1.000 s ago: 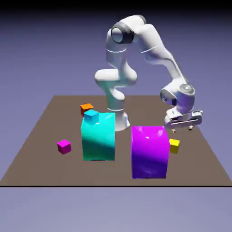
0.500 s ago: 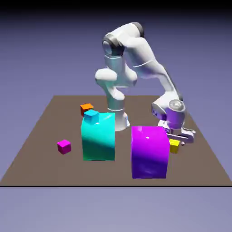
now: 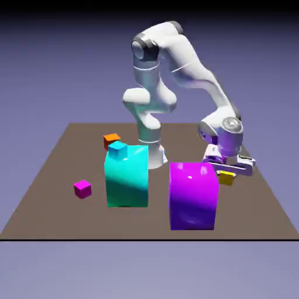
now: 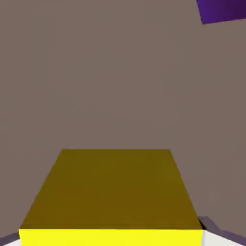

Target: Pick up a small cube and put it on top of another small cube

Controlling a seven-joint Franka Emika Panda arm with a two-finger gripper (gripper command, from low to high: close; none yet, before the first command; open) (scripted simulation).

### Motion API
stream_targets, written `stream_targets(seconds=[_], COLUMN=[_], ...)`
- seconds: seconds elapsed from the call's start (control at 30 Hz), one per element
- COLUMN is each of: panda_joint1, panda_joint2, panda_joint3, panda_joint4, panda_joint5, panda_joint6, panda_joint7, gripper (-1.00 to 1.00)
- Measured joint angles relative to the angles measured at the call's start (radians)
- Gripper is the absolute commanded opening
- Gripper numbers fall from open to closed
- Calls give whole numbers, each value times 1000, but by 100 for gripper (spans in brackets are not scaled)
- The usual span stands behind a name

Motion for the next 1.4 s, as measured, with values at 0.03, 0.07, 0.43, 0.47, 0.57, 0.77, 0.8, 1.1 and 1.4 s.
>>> stream_targets(seconds=[0.03,0.07,0.43,0.47,0.57,0.77,0.8,1.1,1.4], panda_joint1=[1,2,-102,-119,-169,-271,-289,-453,-433], panda_joint2=[-36,-72,-426,-455,-543,-709,-736,-952,-922], panda_joint3=[-14,-27,-324,-360,-469,-686,-722,-1024,-1001], panda_joint4=[18,36,47,36,4,-68,-81,-208,-366], panda_joint5=[24,48,147,146,142,126,122,84,124], panda_joint6=[-41,-81,-377,-395,-447,-539,-552,-636,-445], panda_joint7=[-13,-25,-48,-43,-28,9,15,109,91], gripper=[-100,-100,-100,-100,-100,-100,-100,-100,100])
